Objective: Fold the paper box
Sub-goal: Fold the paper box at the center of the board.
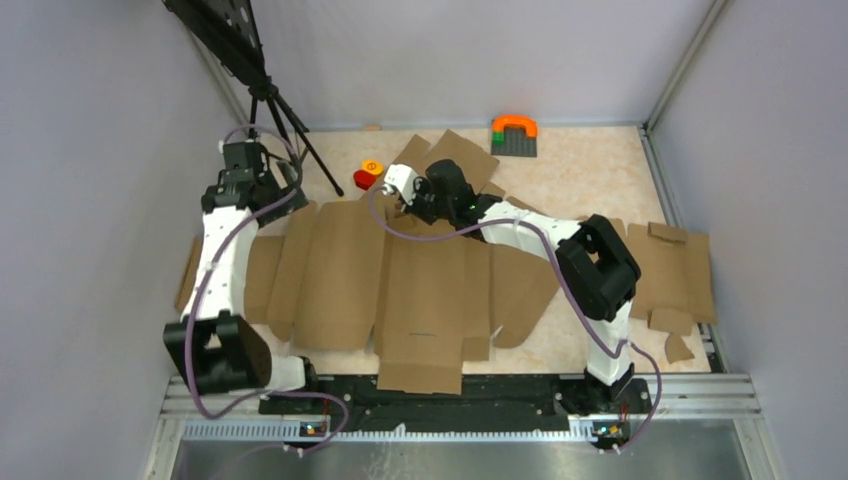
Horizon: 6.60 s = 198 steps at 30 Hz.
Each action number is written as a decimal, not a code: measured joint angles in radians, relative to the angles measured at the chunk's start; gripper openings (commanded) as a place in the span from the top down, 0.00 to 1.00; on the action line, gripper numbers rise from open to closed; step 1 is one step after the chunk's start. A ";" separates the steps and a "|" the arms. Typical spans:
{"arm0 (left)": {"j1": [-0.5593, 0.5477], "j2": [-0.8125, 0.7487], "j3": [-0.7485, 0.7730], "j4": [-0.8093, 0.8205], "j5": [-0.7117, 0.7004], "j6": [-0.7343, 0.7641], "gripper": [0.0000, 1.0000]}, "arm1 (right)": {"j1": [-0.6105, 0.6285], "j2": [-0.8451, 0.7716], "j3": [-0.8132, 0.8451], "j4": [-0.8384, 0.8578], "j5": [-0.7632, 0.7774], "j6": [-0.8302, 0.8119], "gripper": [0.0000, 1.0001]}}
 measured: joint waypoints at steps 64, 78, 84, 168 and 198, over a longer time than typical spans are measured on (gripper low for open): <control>-0.285 0.308 -0.278 0.902 0.637 -0.828 1.00 | -0.006 -0.216 -0.199 0.177 0.053 0.002 0.36; -0.212 0.308 -0.417 1.070 0.708 -0.904 1.00 | -0.196 -0.521 -0.517 -0.016 0.231 0.661 0.26; -0.195 0.308 -0.421 1.108 0.731 -0.921 1.00 | -0.232 -0.502 -0.557 -0.056 0.178 0.821 0.36; -0.177 0.337 -0.489 1.228 0.810 -0.939 1.00 | -0.251 -0.190 -0.328 0.016 0.142 1.957 0.56; -0.176 0.343 -0.489 1.229 0.815 -0.935 1.00 | -0.360 -0.257 -0.537 0.033 0.152 1.841 0.34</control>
